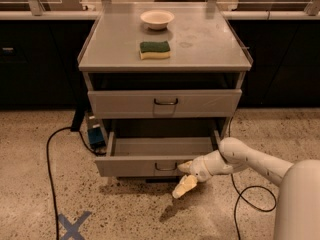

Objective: Close middle drawer

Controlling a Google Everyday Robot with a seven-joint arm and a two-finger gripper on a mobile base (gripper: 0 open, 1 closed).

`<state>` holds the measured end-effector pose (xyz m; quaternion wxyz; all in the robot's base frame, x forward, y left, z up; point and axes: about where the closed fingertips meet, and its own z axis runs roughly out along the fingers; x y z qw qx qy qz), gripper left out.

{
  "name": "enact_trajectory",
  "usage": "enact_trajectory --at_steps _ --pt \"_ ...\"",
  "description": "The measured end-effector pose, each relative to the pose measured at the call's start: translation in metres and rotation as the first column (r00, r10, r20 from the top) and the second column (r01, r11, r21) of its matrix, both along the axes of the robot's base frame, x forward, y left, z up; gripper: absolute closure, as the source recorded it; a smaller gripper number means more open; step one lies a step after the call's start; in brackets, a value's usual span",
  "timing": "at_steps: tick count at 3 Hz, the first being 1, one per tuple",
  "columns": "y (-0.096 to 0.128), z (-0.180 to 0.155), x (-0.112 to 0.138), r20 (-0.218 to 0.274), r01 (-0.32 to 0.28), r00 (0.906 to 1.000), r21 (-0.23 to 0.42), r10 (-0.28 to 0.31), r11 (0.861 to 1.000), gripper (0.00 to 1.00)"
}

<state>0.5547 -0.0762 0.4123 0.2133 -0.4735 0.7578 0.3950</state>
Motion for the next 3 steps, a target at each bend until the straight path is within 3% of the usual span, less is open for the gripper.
enact_trajectory --at_steps 1,3 --pt "0.0056 0.0120 0.0363 0.029 0.013 0.9995 0.040 -0.014 0.999 0.00" --pt "0.0038 0.0109 0.0406 0.008 0.020 0.9997 0.043 -0.021 0.999 0.00"
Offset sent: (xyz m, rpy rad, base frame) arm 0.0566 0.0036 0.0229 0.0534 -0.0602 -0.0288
